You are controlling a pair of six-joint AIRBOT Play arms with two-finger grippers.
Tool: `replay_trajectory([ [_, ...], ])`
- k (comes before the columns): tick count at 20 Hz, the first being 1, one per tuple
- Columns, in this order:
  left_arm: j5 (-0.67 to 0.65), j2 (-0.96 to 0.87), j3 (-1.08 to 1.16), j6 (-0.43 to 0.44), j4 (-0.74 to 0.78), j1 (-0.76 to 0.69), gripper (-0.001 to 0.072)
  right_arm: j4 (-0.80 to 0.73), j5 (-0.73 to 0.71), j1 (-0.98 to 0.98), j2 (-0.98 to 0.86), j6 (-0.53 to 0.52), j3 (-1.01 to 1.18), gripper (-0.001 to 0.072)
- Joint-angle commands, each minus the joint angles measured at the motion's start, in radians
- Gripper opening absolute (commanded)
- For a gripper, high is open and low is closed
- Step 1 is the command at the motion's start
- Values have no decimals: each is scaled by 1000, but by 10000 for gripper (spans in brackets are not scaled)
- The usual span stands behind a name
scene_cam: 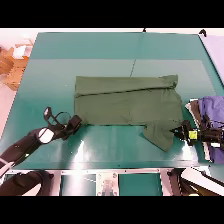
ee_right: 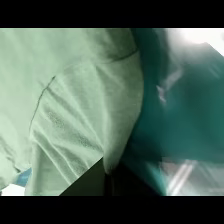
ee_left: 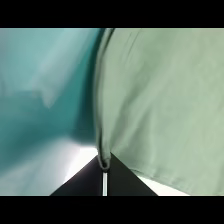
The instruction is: Fold the shirts.
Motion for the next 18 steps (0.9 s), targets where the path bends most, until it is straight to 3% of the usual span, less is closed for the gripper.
replay_trajectory([
  [1, -267, 148, 1, -62, 225, 106, 21, -121, 33, 1, 109, 130, 1, 19],
  [5, -475, 333, 13, -53, 318, 246, 21, -307, 50, 49, 271, 262, 2, 18],
  [7, -576, 348, 43, 24, 338, 260, 21, -399, 89, 114, 283, 322, 8, 18],
  [13, -515, 301, 126, 95, 335, 260, 21, -362, 122, 266, 281, 348, 249, 18],
  [18, -546, 8, 386, 212, 312, 260, 21, -305, 133, 385, 68, 349, 542, 18],
])
